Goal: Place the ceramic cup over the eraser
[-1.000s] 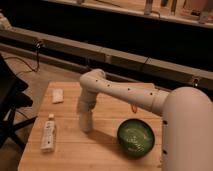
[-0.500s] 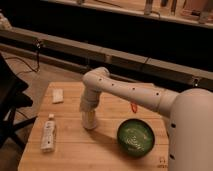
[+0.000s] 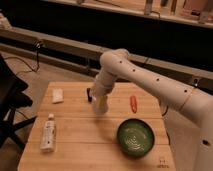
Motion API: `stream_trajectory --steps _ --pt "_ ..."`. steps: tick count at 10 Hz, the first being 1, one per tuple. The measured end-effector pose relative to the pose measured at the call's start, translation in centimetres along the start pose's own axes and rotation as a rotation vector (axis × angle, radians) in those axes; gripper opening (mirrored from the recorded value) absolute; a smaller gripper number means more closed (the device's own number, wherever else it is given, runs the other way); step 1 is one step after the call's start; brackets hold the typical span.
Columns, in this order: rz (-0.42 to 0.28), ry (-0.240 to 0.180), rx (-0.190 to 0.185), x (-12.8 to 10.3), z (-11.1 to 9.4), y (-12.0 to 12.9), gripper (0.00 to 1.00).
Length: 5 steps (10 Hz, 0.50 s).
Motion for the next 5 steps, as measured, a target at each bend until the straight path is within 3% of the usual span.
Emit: stream_trajectory --steps 2,5 --pt "0.001 0.016 0.055 0.7 -3.0 -1.6 0.0" --pt "-0.047 0.026 0.136 -0.1 -6.9 -4.3 0.0"
